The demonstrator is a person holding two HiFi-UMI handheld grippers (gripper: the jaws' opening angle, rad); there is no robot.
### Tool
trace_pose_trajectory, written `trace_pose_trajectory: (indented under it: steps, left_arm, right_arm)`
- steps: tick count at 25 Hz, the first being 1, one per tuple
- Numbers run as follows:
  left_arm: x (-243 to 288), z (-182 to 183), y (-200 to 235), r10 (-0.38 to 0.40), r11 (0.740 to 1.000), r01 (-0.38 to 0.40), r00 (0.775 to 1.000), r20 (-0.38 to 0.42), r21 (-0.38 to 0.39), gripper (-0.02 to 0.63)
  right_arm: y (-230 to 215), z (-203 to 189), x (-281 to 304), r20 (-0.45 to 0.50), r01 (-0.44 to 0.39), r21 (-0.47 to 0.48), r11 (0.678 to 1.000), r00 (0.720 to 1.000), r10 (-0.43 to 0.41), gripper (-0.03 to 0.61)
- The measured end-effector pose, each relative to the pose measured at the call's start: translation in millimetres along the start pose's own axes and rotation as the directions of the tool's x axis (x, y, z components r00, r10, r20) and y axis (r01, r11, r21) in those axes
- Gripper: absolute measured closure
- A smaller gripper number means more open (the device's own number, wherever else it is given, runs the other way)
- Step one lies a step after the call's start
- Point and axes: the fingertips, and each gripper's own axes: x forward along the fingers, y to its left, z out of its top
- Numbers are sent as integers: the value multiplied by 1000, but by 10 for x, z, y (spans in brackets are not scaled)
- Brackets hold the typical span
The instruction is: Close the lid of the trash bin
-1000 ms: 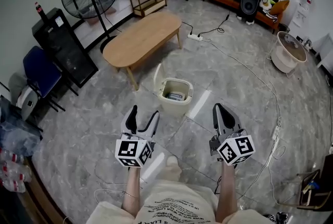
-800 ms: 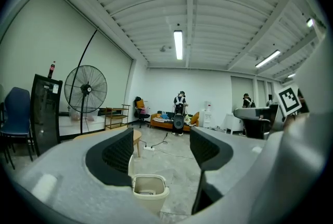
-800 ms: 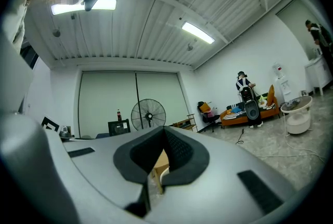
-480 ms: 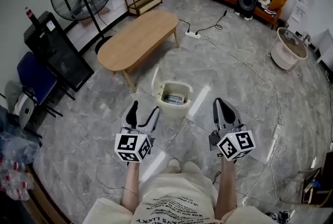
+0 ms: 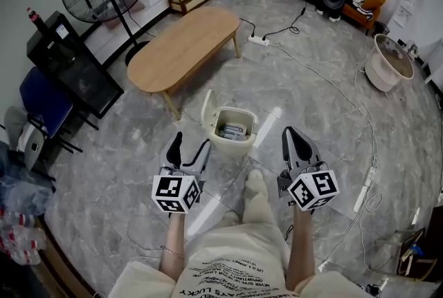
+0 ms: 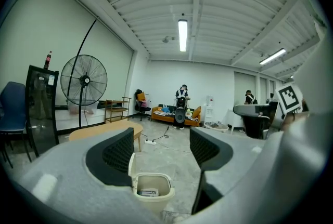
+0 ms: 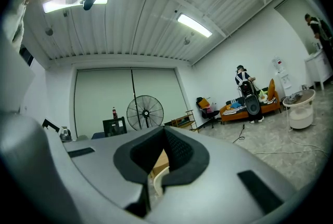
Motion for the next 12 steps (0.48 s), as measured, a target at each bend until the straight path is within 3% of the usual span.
trace_pose_trajectory:
  steps: [12]
  left_arm:
    - [883, -258, 338, 107, 992, -111, 991, -85, -52, 290]
  right_arm:
    - [-542, -261, 1062, -126, -106, 34, 994, 986, 109, 574]
